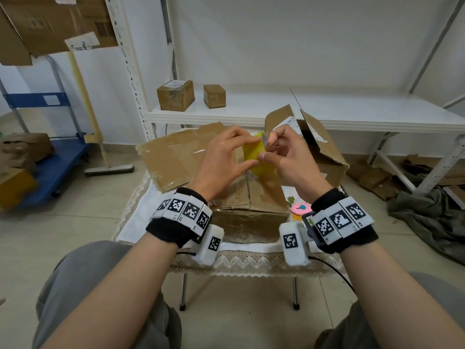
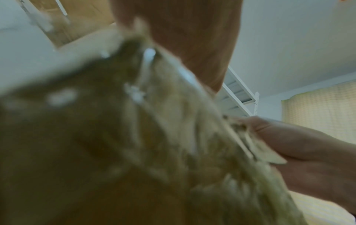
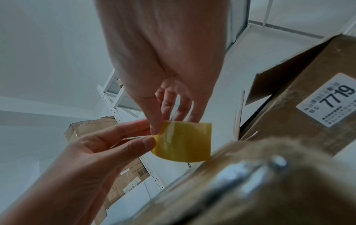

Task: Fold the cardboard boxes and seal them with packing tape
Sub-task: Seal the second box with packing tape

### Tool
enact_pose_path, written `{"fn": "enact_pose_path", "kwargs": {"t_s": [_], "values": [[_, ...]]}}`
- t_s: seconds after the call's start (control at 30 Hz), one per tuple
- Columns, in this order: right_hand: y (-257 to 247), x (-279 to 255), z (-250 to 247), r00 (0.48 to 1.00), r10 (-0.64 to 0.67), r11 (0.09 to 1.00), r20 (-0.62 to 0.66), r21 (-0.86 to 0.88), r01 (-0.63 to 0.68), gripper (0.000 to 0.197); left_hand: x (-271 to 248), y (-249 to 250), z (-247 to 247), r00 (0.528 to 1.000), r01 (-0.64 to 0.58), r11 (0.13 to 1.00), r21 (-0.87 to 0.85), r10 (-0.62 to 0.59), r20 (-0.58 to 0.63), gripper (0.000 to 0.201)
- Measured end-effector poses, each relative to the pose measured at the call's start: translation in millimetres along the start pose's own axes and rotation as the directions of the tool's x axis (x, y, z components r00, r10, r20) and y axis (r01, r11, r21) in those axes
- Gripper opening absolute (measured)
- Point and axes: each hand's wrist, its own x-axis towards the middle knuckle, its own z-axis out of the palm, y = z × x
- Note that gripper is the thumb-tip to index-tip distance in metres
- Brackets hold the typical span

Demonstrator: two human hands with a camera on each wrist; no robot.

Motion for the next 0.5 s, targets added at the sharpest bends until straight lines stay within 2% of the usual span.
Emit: {"fn": "enact_pose_path", "kwargs": {"t_s": [0.1,0.17,0.5], "values": [[-3.0,0.4,1.4,0.996,0.075,0.971,-0.039,0.231,-0.065,0.026,-1.1,0.1,-1.1,0.993,0.002,1.000,-0.020,0.000,0.119,0.080],[-4.6,1.2,0.8,0.992,0.123,0.941,-0.028,0.320,-0.108,0.023,-2.2,0.1,-0.4,0.989,-0.006,1.000,-0.005,0.006,0.151,0.086],[-0.2,6.0,-2.1,0.970,0.223,0.840,0.092,0.488,-0.239,0.006,-2.6,0.4,-1.1,0.994,-0.095,0.995,0.013,0.094,0.049,0.064]]}}
